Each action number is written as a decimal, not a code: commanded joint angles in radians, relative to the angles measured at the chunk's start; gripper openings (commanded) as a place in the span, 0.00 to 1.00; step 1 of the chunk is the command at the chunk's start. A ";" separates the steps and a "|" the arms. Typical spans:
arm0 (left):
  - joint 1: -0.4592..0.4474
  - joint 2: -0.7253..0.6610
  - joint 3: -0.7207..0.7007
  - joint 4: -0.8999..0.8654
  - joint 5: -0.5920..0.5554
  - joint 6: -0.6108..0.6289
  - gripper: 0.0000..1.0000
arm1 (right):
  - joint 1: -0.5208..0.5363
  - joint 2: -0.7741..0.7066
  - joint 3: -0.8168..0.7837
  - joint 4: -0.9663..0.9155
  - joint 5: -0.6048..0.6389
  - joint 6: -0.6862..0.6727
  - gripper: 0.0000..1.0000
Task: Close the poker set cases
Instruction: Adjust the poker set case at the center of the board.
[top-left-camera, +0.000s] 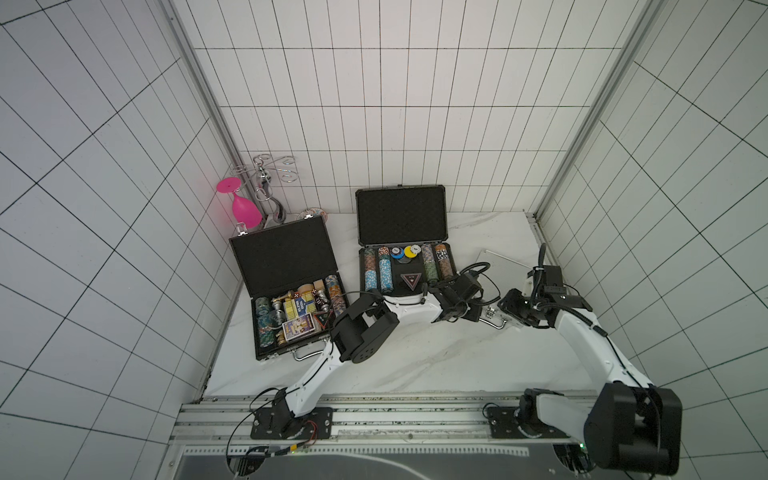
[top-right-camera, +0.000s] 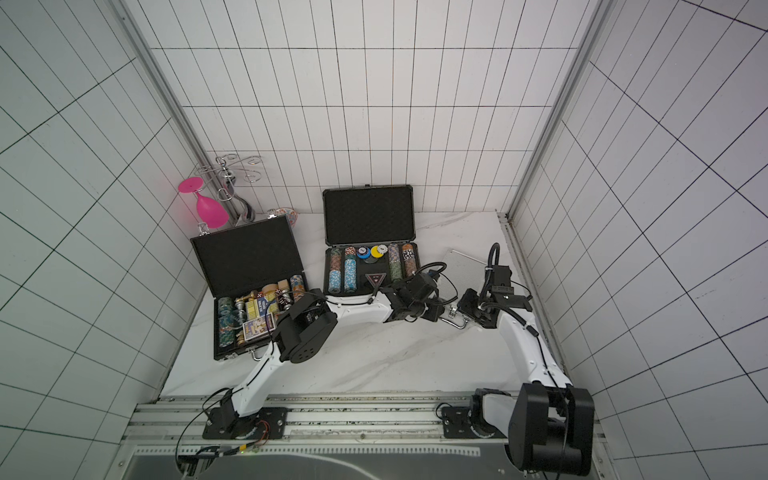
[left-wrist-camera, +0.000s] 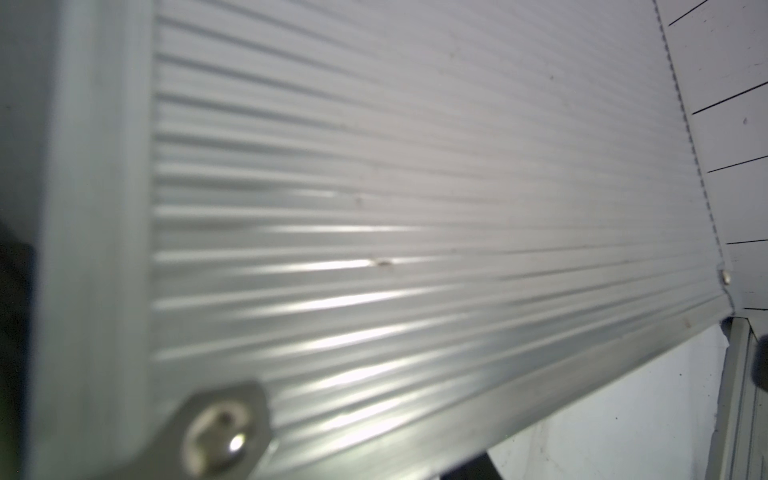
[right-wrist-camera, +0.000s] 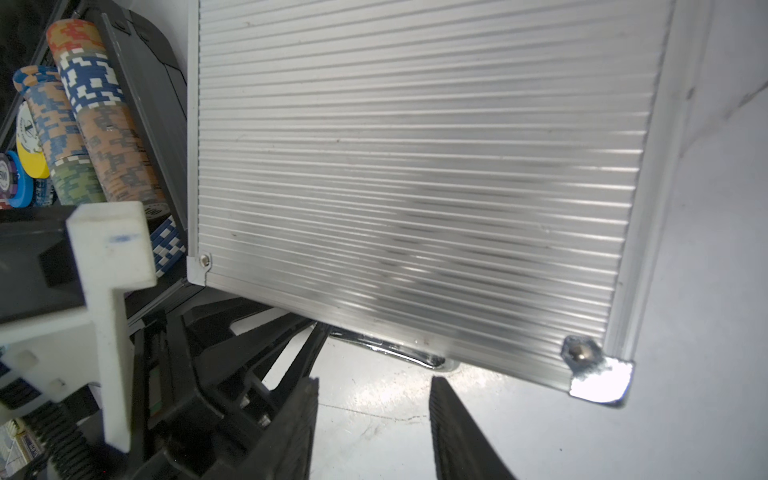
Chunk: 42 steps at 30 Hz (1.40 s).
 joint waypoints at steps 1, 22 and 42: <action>0.001 0.055 0.018 0.008 -0.033 -0.004 0.15 | -0.006 -0.002 0.046 0.001 -0.013 0.011 0.46; 0.011 -0.173 -0.001 0.128 0.030 0.004 0.00 | -0.064 -0.036 0.161 -0.065 0.012 -0.025 0.46; 0.013 -0.189 -0.010 0.147 0.038 0.013 0.00 | 0.010 -0.049 0.019 -0.056 -0.045 -0.061 0.40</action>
